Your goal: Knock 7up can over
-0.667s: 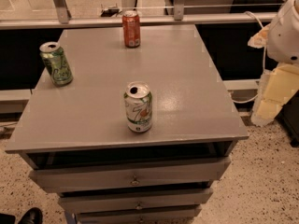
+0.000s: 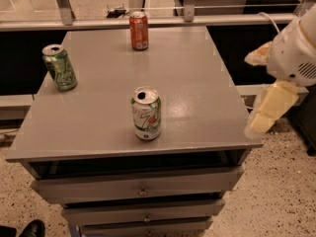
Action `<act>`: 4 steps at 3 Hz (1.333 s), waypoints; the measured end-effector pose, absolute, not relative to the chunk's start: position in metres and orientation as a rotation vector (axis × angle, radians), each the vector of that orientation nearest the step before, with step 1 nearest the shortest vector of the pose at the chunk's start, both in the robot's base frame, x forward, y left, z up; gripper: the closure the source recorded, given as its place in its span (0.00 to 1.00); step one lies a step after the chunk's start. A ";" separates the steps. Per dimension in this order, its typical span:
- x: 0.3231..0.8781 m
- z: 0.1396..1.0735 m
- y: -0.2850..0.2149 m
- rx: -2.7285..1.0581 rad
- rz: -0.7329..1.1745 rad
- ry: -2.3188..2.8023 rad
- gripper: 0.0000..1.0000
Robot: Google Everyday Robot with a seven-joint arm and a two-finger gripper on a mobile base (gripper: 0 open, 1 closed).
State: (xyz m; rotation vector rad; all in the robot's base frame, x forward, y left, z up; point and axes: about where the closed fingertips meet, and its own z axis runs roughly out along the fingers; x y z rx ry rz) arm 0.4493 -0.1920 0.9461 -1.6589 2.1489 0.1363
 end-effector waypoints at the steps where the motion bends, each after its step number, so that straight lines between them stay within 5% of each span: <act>1: 0.465 0.921 -0.150 -1.581 0.369 2.023 0.00; 4: 0.476 0.881 -0.030 -1.373 0.932 1.644 0.00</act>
Offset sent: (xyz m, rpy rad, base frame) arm 0.0317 0.1427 -0.0517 0.7147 0.0384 0.1572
